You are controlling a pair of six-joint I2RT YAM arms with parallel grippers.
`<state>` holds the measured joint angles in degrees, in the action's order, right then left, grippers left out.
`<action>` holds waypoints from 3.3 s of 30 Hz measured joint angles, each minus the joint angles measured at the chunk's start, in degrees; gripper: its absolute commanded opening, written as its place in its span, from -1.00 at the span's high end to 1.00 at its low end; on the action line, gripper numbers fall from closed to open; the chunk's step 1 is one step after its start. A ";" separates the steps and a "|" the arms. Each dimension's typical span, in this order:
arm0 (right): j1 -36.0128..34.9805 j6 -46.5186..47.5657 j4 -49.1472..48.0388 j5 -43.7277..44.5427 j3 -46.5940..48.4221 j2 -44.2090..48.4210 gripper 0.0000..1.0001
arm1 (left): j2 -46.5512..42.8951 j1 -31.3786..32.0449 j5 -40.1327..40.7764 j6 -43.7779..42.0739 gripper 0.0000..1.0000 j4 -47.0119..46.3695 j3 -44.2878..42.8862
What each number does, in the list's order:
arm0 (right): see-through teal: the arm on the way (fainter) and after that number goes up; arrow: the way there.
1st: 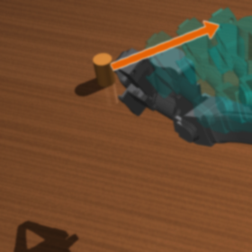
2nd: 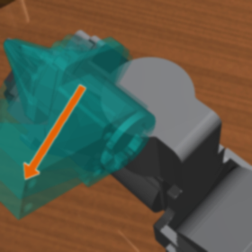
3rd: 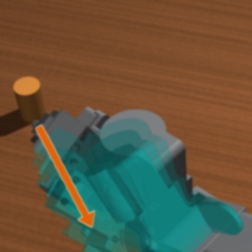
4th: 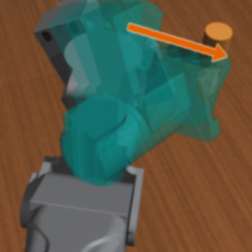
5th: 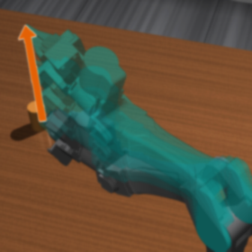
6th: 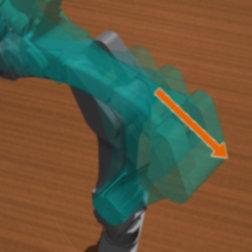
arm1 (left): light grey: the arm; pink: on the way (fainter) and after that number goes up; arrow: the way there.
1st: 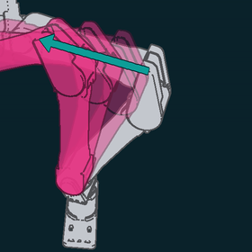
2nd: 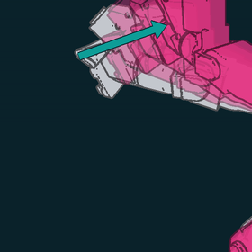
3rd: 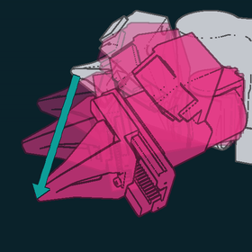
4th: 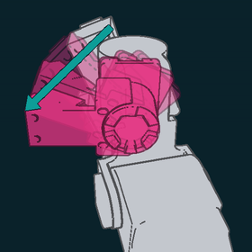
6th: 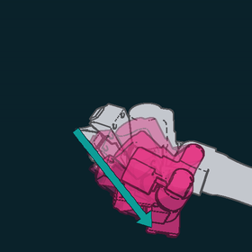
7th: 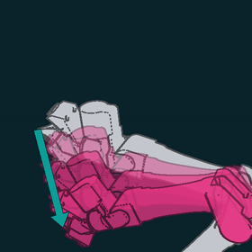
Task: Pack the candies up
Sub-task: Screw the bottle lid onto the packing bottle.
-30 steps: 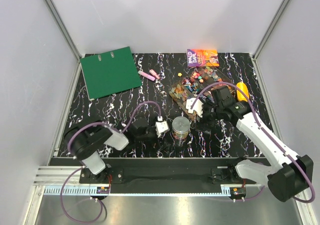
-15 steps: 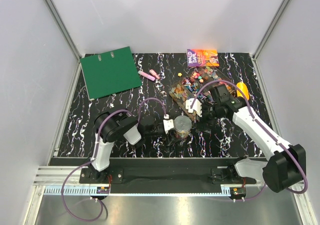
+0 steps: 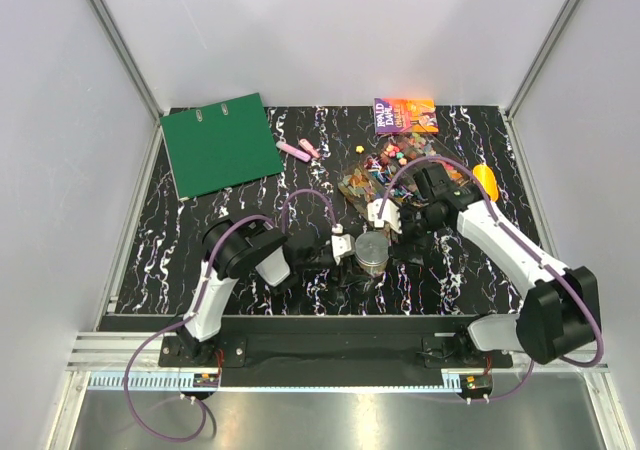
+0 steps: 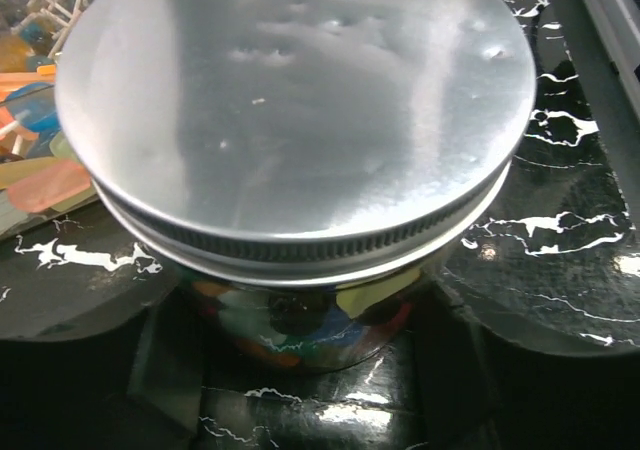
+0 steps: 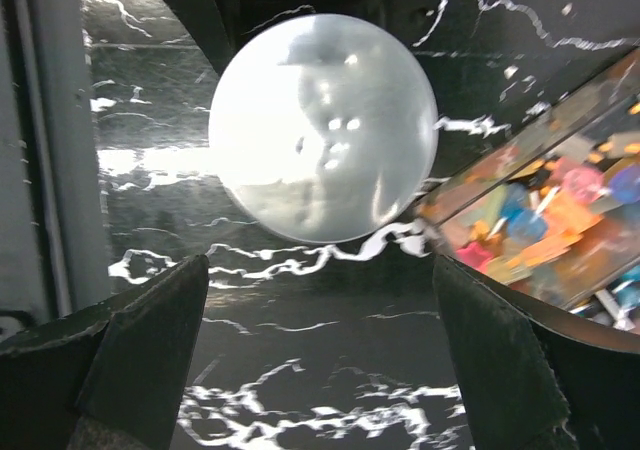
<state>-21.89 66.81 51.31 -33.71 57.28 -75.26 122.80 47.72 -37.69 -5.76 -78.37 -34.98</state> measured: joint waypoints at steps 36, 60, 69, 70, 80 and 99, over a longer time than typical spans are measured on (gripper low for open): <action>-2.14 32.50 23.54 -4.87 20.31 -23.26 -0.99 | -0.28 0.00 -0.04 -0.66 0.21 -1.51 1.70; -3.72 26.93 23.34 1.73 7.89 -8.72 -0.99 | -0.28 -0.50 -0.09 -0.31 0.41 -1.20 1.25; -4.31 21.59 22.73 4.85 13.03 -11.37 -0.99 | -0.26 -0.55 -0.17 -0.39 0.42 -1.16 1.20; -4.17 21.27 22.01 5.09 14.14 -12.50 -0.99 | -0.26 -0.55 -0.20 -0.39 0.42 -1.14 1.20; -3.78 21.55 19.08 5.60 18.82 -19.12 -0.99 | -0.17 -0.55 -0.22 -0.39 0.44 -1.16 1.18; -7.30 28.35 23.56 3.65 23.39 -24.06 -0.99 | 0.33 -0.90 -1.05 -0.35 0.52 -1.03 0.24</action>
<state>-29.19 95.15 74.87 -30.06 80.66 -99.33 123.13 46.83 -38.74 -6.11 -79.40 -34.74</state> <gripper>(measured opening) 0.994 0.788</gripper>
